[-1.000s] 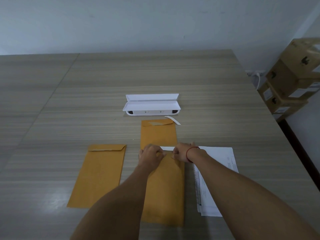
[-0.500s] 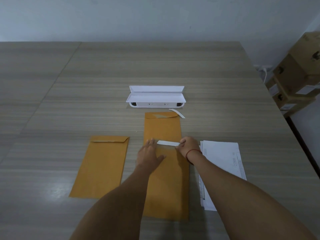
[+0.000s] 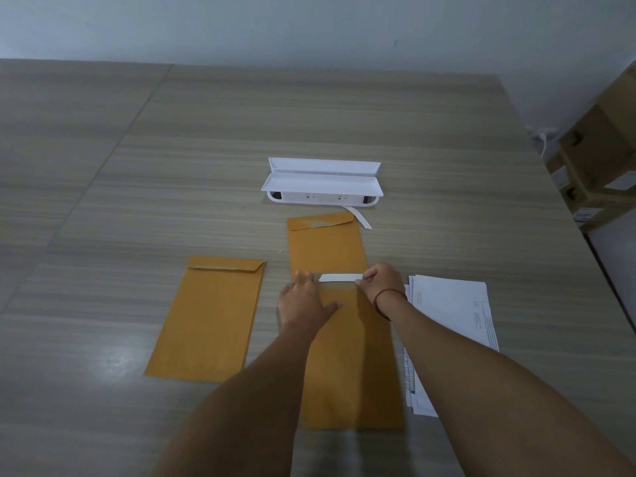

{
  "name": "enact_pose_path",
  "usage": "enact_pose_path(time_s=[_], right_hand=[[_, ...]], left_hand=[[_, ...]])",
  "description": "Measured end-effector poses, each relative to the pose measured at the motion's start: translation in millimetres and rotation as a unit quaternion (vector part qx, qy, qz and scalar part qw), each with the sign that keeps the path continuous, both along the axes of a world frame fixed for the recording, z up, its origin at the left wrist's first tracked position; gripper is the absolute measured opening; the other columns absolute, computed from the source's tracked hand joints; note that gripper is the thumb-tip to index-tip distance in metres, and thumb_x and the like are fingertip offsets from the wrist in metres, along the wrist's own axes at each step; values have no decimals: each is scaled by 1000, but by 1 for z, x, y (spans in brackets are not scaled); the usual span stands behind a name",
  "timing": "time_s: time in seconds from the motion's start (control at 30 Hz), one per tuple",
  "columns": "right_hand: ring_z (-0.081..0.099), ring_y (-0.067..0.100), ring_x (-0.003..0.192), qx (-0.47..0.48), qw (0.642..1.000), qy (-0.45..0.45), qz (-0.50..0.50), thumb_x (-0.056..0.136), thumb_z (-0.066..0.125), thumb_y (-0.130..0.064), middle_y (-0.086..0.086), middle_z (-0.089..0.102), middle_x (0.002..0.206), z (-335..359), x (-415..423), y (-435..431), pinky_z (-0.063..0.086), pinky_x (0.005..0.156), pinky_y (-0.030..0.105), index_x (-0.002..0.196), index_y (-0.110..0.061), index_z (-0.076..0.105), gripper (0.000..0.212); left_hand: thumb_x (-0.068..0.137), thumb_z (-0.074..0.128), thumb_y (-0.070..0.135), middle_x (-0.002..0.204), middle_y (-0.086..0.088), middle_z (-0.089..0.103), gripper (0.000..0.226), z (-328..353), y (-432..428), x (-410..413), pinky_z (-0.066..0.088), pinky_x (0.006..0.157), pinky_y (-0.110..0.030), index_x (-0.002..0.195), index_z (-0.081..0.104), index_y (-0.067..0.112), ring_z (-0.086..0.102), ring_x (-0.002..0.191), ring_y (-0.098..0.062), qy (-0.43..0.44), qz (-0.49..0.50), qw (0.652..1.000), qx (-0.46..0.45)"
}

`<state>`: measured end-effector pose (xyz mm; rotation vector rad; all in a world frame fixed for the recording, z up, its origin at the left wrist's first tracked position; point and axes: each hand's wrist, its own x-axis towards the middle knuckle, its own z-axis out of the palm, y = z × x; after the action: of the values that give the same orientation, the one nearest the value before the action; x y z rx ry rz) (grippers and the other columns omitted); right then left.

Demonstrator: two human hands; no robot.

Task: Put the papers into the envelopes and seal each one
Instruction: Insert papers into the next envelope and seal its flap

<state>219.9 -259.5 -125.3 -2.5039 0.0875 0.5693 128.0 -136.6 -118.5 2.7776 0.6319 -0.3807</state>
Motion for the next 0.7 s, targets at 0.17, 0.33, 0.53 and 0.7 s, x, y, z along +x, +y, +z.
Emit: enact_pose_path(time_s=[0.17,0.33,0.53,0.7], right_hand=[[64,23,106,2,1000,1,-20,85,70,-29,3,70,113,1,-1,1,49,89,33,110,-14,68,29],[66,28,103,20,999,14,-40,88,59,-23,10,72,108,7,-1,2,53,84,33,102,-5,73,27],[67,24,101,12,998,0,-54,87,67,-30,4,73,103,5,-1,5,50,80,30,102,-12,73,24],[64,24,105,19,997,8,-70,85,71,-28,4,70,111,7,-1,6,46,80,29,108,-12,70,27]], left_hand=[[86,51,63,158,-4,25,86,1,1,0,29,117,-40,151,22,15,27,144,-22,13,-16,1000,10],[84,53,64,155,-5,30,87,-1,2,2,31,115,-40,149,26,13,32,142,-22,17,-14,1000,8],[83,53,64,156,-5,27,89,-4,1,4,31,115,-40,150,23,14,31,142,-22,17,-6,1000,8],[82,54,65,158,-4,25,90,-6,2,4,32,115,-40,151,24,16,29,144,-21,21,-2,1000,7]])
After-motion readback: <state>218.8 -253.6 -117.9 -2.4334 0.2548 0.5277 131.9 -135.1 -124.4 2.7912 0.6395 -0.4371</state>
